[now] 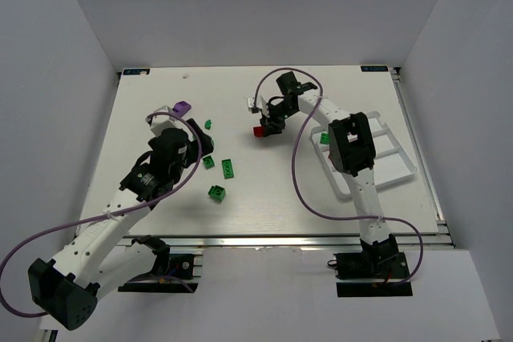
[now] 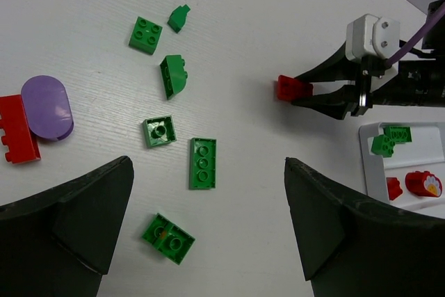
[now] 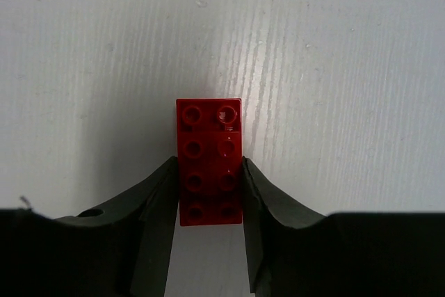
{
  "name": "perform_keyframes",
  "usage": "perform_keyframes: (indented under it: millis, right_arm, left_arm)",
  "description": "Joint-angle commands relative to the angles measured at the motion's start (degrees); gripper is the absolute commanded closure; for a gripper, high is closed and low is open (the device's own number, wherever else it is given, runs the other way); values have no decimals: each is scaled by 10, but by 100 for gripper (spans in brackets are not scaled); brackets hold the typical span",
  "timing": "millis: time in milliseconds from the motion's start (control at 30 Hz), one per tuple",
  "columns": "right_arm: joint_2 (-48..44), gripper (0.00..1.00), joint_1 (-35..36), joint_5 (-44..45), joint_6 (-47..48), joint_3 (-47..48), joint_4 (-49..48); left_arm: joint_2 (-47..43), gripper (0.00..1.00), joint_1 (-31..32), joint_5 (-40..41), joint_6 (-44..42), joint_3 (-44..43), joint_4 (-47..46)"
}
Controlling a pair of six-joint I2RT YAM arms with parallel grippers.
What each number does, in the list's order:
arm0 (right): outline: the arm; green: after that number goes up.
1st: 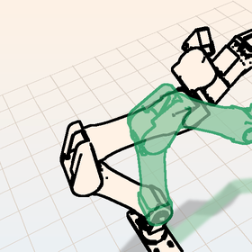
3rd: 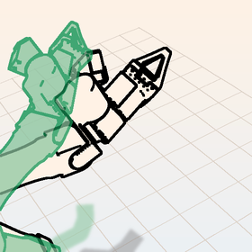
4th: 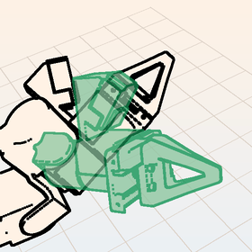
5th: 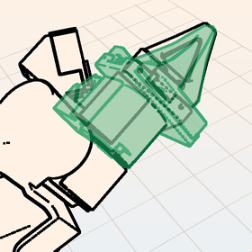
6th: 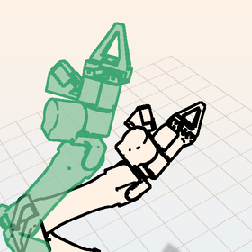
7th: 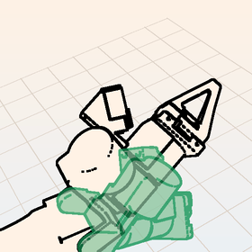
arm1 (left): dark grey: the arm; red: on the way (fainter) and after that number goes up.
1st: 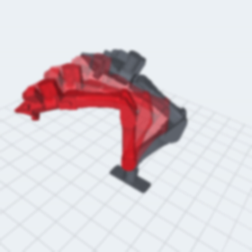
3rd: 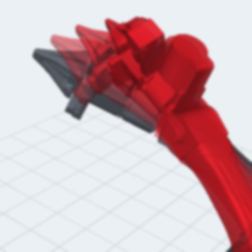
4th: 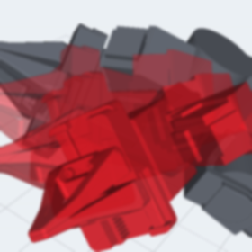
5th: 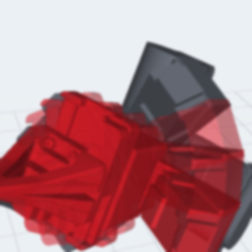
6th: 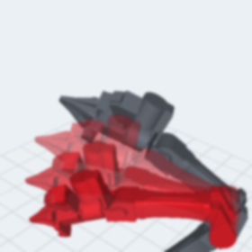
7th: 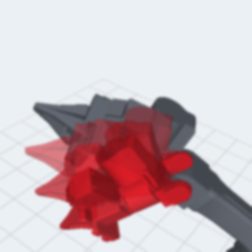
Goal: Sort the legos into containers by color
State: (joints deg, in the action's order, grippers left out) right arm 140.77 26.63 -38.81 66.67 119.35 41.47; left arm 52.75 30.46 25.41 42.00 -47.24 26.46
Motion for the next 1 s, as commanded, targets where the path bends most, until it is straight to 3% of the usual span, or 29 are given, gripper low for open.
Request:
perform_keyframes:
  millis: [0, 333, 533, 767, 967]
  right_arm:
    - [-79, 82, -2, -32, 15, -25, 33]
    - [-321, 91, -41, -35, 57, -197, 116]
    - [-423, 91, -119, 11, 63, -310, 133]
    - [-472, 88, -223, 77, 118, -404, 121]
    - [-444, 84, -249, 121, 148, -418, 87]
  left_arm:
    - [-1, 2, -4, -4, 5, 7, -24]
    - [14, 2, -10, -26, 5, 18, -47]
    - [32, 2, -14, -49, 0, 22, -63]
    - [44, 2, -20, -65, -6, 22, -76]
    - [45, 2, -23, -72, -3, 30, -78]
